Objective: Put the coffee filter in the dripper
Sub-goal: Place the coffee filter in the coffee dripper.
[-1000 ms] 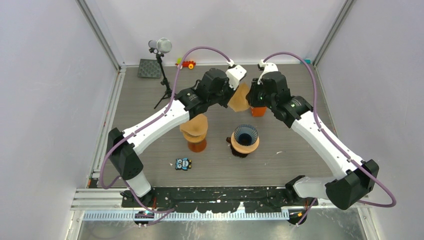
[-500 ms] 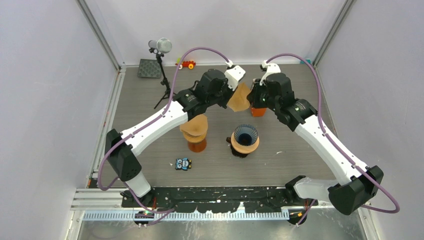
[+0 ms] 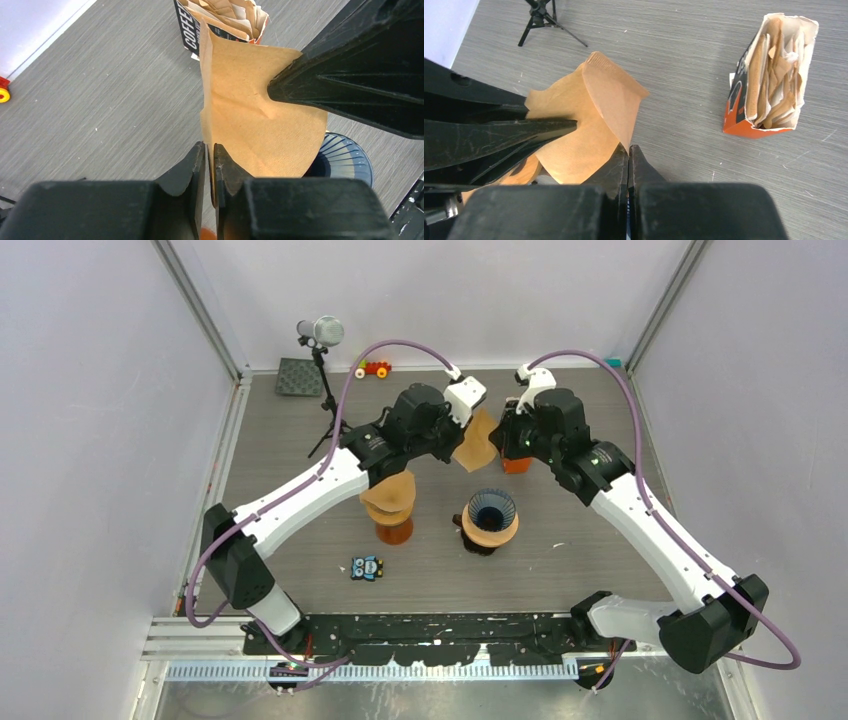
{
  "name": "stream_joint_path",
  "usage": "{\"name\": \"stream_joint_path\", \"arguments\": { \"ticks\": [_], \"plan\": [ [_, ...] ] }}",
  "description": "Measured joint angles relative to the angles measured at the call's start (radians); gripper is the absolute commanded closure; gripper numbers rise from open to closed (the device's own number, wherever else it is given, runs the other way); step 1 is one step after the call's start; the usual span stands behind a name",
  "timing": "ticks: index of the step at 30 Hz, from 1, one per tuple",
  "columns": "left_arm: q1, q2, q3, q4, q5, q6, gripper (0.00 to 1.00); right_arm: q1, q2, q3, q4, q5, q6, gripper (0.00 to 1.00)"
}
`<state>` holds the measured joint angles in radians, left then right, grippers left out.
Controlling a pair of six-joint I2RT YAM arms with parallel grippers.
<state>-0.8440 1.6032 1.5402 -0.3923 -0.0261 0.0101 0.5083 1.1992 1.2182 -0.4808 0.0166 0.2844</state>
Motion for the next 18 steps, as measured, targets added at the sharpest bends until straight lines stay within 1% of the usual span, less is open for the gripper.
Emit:
{"name": "stream_joint_path", "arguments": {
  "ticks": [2, 5, 12, 15, 18],
  "plan": [
    [0.0, -0.005, -0.011, 0.003, 0.003, 0.005, 0.74, 0.0, -0.004, -0.003, 0.002, -0.025, -0.014, 1.0],
    [0.001, -0.01, -0.026, 0.013, 0.006, 0.024, 0.65, 0.0, -0.004, -0.004, 0.002, -0.064, -0.035, 1.0],
    [0.002, -0.024, -0.034, 0.025, 0.026, 0.061, 0.5, 0.0, -0.006, -0.009, 0.0, -0.138, -0.08, 1.0],
    [0.002, -0.029, -0.035, 0.031, 0.044, 0.072, 0.47, 0.0, -0.012, -0.015, -0.002, -0.158, -0.095, 1.0],
    [0.002, -0.034, -0.035, 0.037, 0.055, 0.077, 0.48, 0.0, -0.013, -0.021, -0.006, -0.175, -0.102, 1.0]
  ]
}}
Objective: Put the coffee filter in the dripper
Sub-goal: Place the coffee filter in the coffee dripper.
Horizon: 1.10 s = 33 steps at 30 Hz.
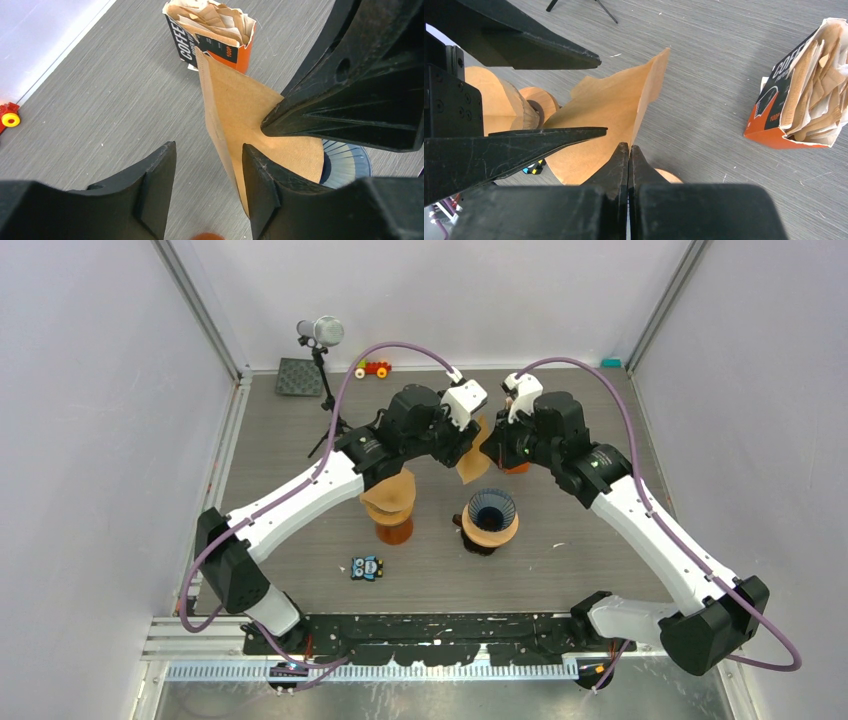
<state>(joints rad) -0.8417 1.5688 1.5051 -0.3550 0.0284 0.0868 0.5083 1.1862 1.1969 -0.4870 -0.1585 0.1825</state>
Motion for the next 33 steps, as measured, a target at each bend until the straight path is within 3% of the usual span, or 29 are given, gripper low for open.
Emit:
{"name": "stream_joint_path", "arguments": {
  "ticks": [6, 12, 17, 24, 33],
  "plan": [
    [0.0, 0.0, 0.0, -0.001, 0.008, 0.0, 0.54, 0.0, 0.0, -0.002, -0.003, -0.021, -0.005, 1.0],
    [0.0, 0.0, 0.0, -0.003, 0.024, -0.007, 0.81, 0.0, 0.0, -0.002, -0.007, -0.018, -0.005, 0.99],
    [0.0, 0.0, 0.0, -0.002, 0.054, -0.011, 1.0, 0.0, -0.011, -0.006, -0.01, 0.0, -0.002, 0.83],
    [0.0, 0.0, 0.0, -0.002, 0.108, -0.035, 1.0, 0.0, -0.095, -0.046, -0.01, 0.001, 0.005, 0.69],
    [0.0, 0.0, 0.0, -0.002, 0.192, -0.053, 1.0, -0.014, -0.124, -0.065, -0.024, -0.008, -0.011, 0.43]
  ]
}}
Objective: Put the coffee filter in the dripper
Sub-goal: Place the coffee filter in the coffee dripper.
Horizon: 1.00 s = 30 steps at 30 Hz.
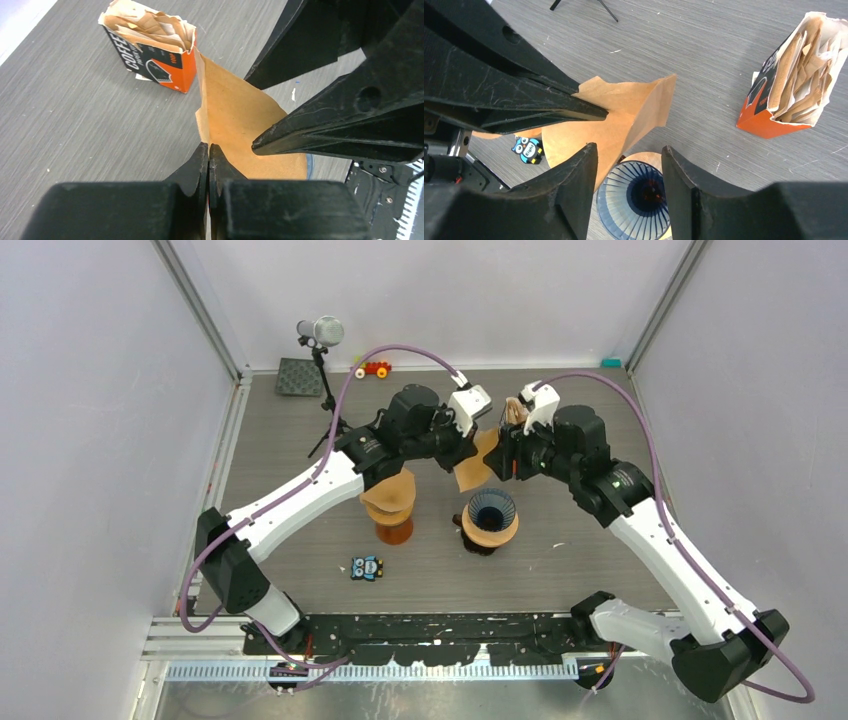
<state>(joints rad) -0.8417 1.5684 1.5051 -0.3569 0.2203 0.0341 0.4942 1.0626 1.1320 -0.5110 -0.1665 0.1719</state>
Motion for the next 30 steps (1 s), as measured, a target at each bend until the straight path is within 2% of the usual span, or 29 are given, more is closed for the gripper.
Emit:
{"name": "stream_joint_path", "arguments": {
  "ticks": [9, 18, 30],
  "plan": [
    [0.0, 0.0, -0.023, 0.001, 0.124, -0.001, 1.0, -0.011, -0.141, -0.003, -0.113, -0.039, -0.1, 0.35],
    [-0.008, 0.0, -0.085, -0.003, 0.222, 0.008, 1.0, -0.055, -0.262, -0.003, -0.245, -0.045, -0.171, 0.34],
    [-0.083, 0.0, -0.099, -0.032, 0.236, 0.101, 1.0, -0.177, -0.248, -0.003, -0.305, -0.066, -0.137, 0.34]
  ]
}}
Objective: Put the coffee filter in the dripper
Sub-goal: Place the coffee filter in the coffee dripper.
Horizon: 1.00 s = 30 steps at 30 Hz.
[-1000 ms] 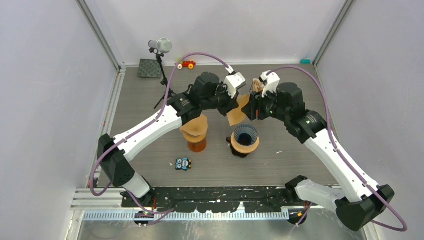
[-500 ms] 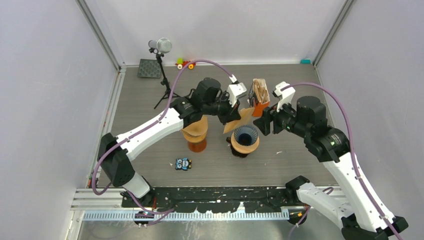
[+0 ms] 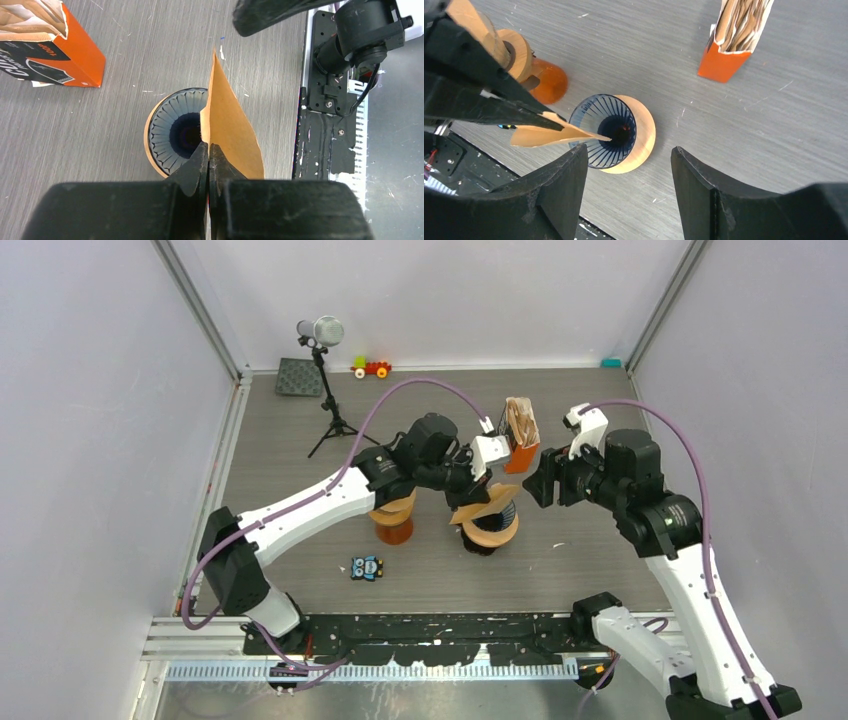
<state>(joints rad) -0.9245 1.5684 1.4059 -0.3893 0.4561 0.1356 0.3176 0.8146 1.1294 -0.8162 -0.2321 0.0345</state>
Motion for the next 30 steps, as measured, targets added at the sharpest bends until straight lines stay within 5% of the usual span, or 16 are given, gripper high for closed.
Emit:
{"name": "stream_joint_path", "arguments": {
  "ticks": [17, 30],
  "plan": [
    [-0.049, 0.046, 0.002, -0.054, -0.046, 0.117, 1.0, -0.13, 0.135, 0.001, -0.087, -0.28, 0.077, 0.33],
    [-0.063, 0.084, 0.06, -0.098, -0.072, 0.144, 1.0, -0.149, 0.187, 0.006, -0.11, -0.319, 0.061, 0.34]
  ]
}}
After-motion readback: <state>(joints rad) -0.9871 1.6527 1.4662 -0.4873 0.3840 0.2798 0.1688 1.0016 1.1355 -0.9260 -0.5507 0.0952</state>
